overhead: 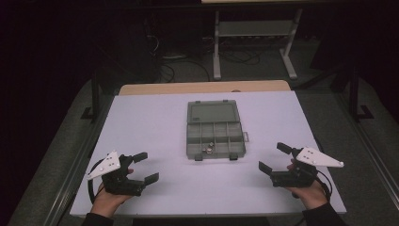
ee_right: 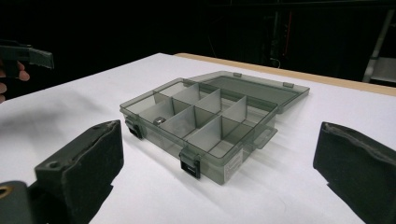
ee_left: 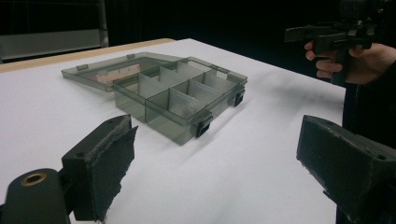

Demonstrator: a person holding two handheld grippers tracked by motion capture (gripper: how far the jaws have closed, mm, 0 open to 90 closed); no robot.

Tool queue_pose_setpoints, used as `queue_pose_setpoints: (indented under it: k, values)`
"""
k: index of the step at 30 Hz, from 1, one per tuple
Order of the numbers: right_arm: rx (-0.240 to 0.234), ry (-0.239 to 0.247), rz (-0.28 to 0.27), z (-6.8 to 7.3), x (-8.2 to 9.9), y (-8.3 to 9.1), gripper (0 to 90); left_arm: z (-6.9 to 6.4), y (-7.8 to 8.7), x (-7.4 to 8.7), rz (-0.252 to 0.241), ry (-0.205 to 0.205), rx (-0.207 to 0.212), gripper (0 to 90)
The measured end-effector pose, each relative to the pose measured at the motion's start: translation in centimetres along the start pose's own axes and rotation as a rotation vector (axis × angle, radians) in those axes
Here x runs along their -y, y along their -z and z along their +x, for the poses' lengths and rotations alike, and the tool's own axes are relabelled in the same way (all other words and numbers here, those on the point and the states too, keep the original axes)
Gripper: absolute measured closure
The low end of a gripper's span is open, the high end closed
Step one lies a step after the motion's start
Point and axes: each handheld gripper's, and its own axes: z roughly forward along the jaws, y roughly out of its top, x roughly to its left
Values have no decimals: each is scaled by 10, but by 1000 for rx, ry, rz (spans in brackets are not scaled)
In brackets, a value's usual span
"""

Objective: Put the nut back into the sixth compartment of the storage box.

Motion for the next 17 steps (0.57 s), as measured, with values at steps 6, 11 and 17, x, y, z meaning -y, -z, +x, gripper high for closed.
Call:
queue_pose_setpoints:
  k: [6, 11, 17]
  values:
    - [0, 3, 1, -2, 2, 2, 11, 0, -1, 0, 9, 0, 3, 105]
    - [0, 4, 3, -2, 2, 2, 11, 0, -2, 1, 7, 1, 4, 105]
    - [-2, 7, 4, -1, 2, 1, 11, 0, -2, 1, 12, 1, 4, 105]
